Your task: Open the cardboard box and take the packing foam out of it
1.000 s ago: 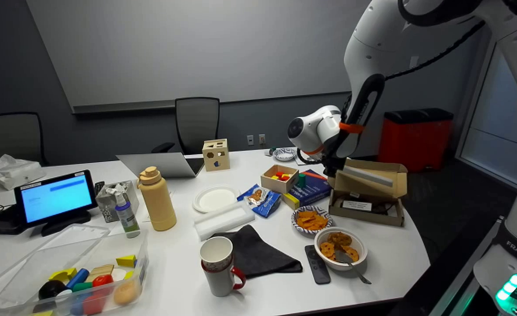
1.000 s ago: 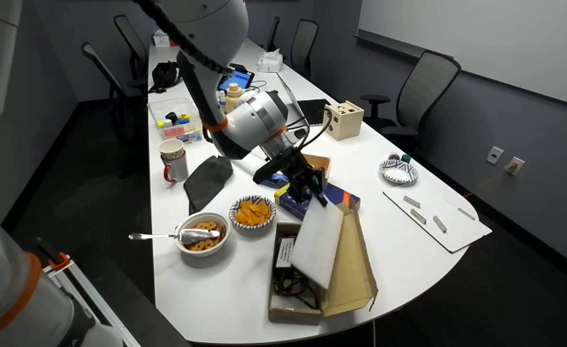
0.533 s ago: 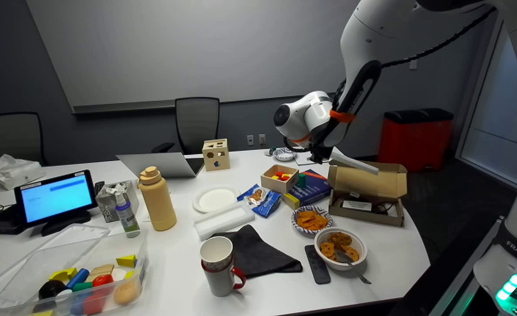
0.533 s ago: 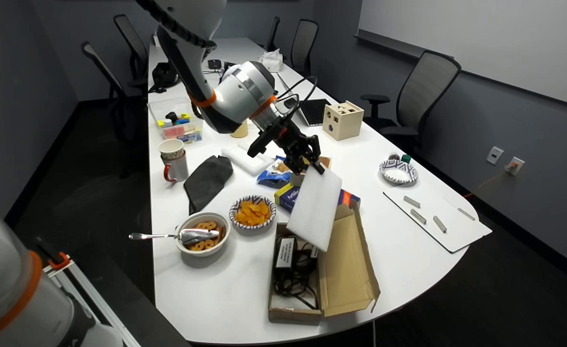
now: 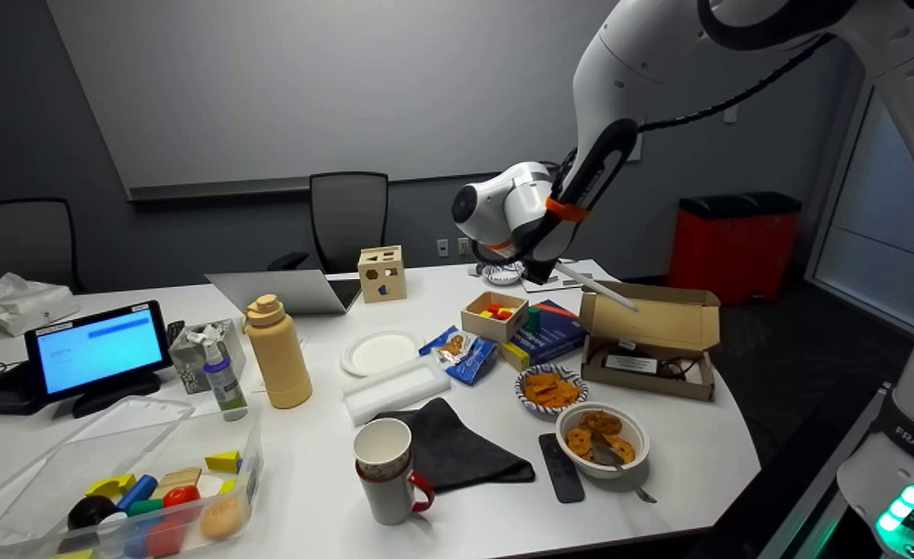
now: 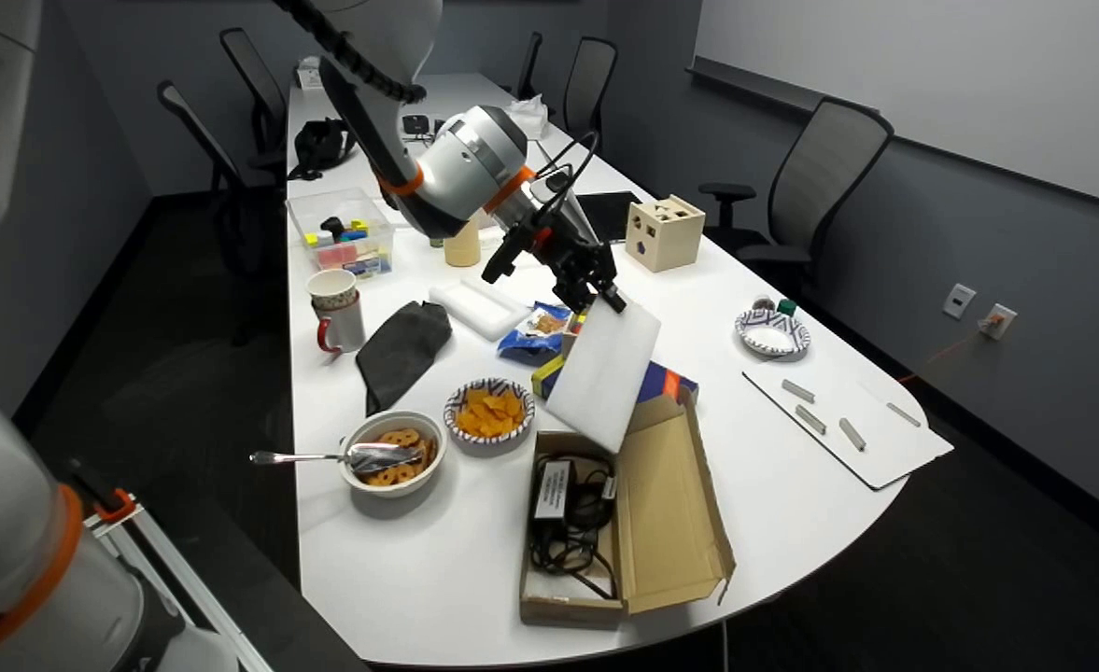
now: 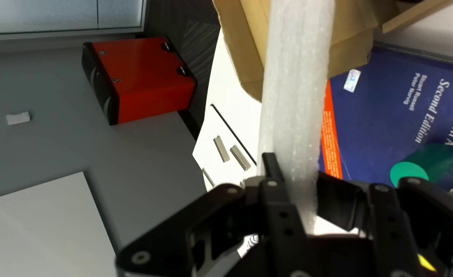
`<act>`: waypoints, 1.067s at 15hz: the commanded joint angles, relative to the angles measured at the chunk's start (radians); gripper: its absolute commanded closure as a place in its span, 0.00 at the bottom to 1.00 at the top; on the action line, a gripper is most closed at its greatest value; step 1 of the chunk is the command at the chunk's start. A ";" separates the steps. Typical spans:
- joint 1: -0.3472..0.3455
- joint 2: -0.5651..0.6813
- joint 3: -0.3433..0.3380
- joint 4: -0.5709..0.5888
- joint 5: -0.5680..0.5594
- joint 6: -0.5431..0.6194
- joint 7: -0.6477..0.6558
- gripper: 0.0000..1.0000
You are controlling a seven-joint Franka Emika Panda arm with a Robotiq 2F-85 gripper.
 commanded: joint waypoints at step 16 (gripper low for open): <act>0.211 0.269 0.085 0.180 -0.298 0.104 -0.017 0.64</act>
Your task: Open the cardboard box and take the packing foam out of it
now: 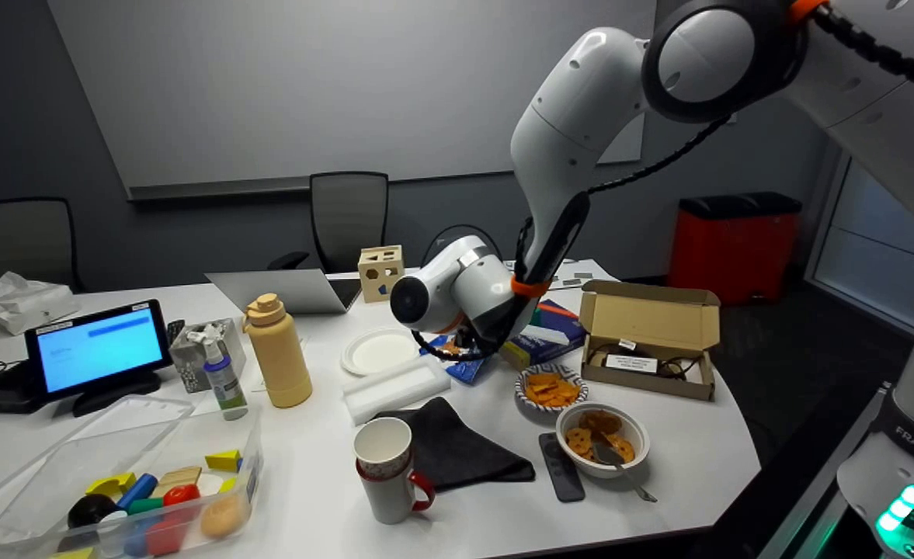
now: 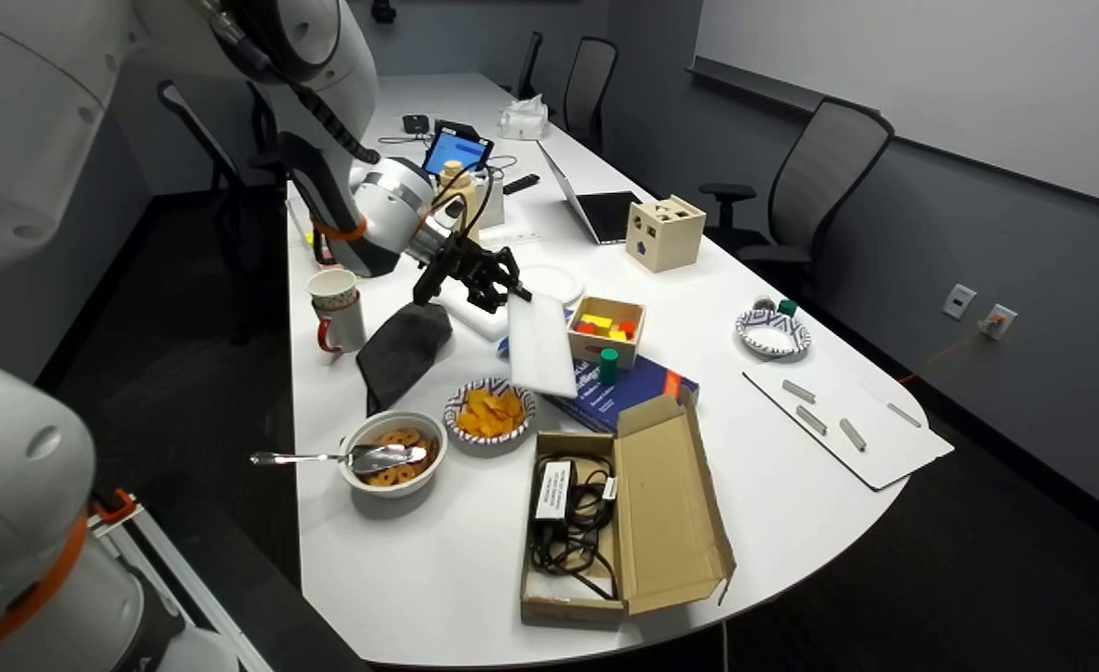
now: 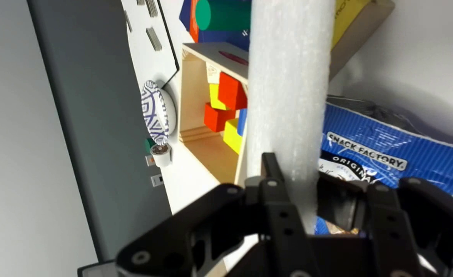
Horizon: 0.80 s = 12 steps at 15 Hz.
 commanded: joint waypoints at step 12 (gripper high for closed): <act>-0.146 -0.311 0.061 -0.156 0.409 -0.099 -0.291 0.00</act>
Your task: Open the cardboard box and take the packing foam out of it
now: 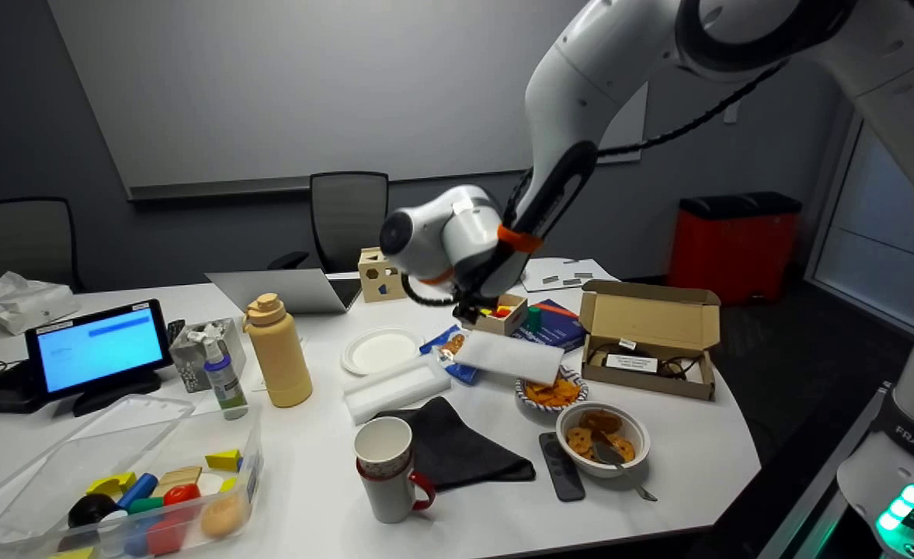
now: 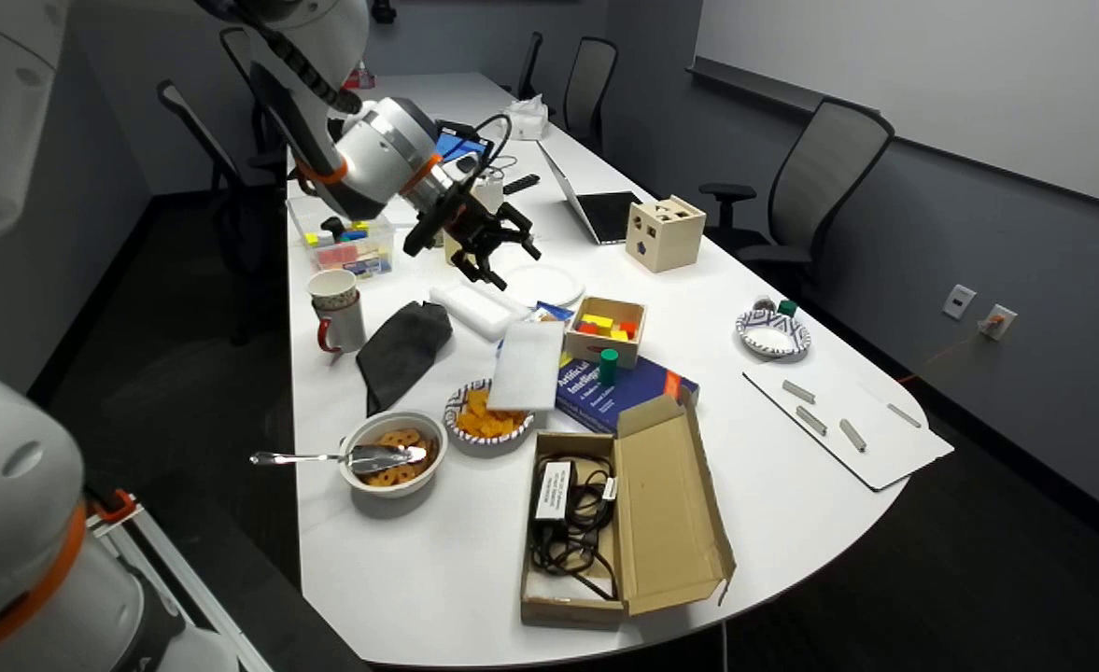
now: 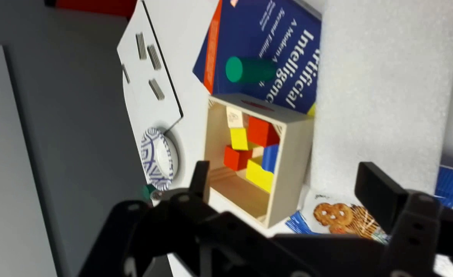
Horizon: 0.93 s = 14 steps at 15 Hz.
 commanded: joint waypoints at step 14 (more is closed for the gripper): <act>-0.366 -0.235 -0.149 -0.497 0.790 0.392 -0.446 0.00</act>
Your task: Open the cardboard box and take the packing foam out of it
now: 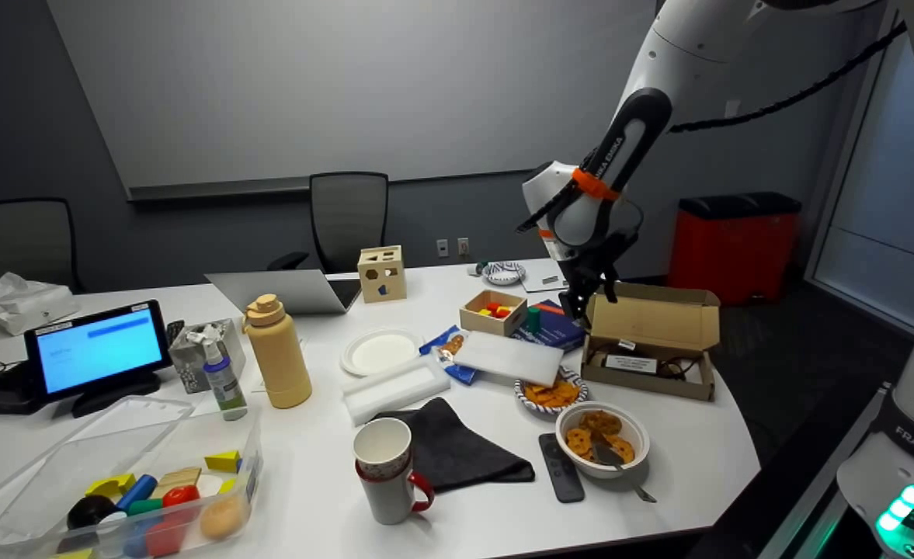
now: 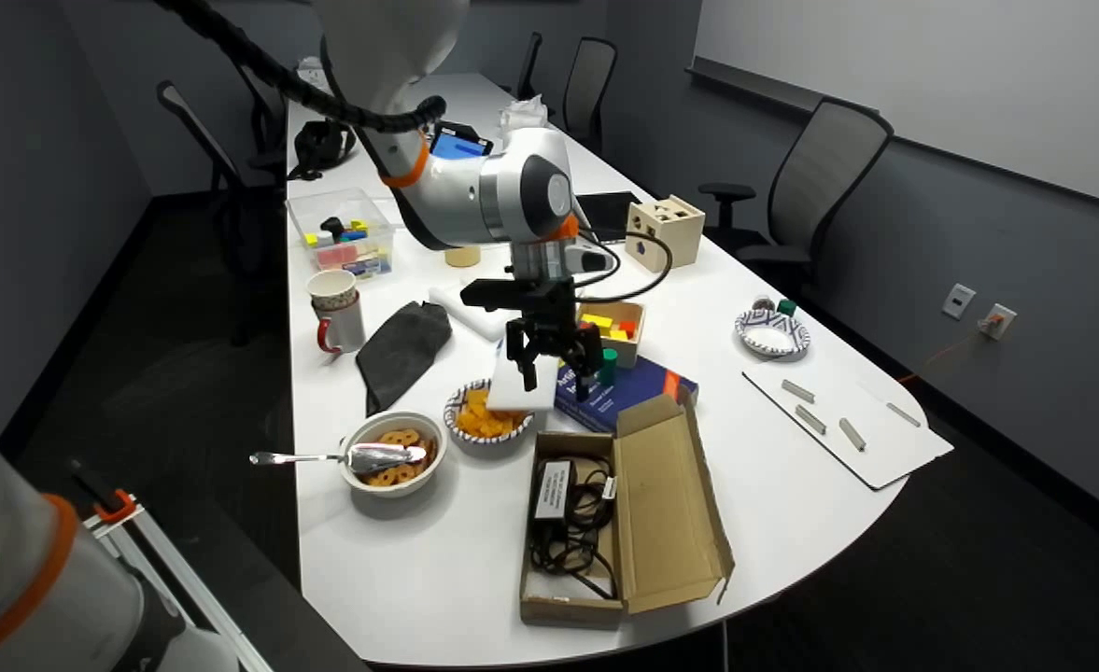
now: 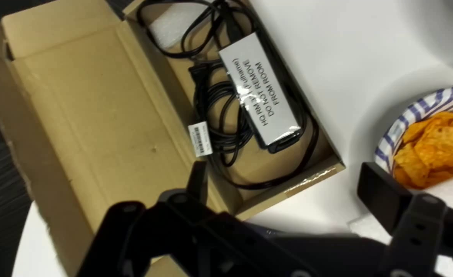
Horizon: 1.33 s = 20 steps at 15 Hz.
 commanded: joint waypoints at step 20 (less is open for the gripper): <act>-0.082 0.205 -0.109 -0.016 0.375 0.306 -0.214 0.03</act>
